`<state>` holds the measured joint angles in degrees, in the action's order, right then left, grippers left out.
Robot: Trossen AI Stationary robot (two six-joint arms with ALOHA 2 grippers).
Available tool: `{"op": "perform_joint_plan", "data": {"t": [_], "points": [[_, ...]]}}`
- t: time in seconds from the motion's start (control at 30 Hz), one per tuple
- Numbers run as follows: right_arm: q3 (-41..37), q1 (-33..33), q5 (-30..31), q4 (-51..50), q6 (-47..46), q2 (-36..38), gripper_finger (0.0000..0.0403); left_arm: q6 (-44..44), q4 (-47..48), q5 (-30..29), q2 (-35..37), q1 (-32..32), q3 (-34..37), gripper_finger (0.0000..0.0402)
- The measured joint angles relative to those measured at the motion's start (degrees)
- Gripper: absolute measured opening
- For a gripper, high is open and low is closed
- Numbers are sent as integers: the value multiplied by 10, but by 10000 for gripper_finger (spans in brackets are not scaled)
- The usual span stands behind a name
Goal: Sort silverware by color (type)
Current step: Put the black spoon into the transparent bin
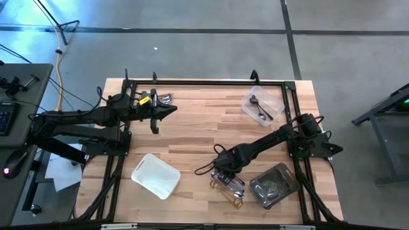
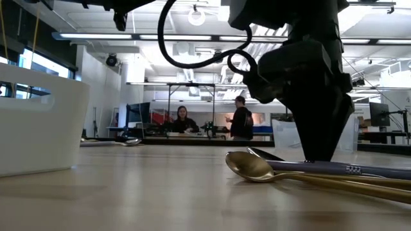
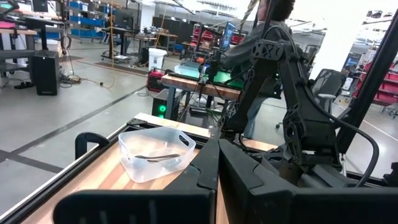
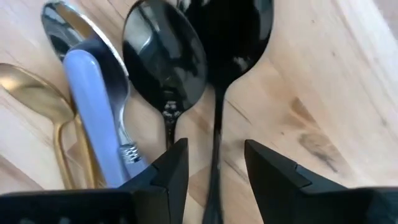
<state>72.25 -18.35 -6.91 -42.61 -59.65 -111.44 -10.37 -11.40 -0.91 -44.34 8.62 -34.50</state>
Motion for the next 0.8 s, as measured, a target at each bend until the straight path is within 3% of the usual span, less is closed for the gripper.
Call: {"op": "perform_joint_plan", "data": {"t": [0.67, 0.8], "points": [[2, -1, 22, -16, -13, -21, 142, 0, -1, -10, 0, 0, 0, 0], [2, -1, 33, -28, -18, -22, 121, 0, -1, -10, 0, 0, 0, 0]]}}
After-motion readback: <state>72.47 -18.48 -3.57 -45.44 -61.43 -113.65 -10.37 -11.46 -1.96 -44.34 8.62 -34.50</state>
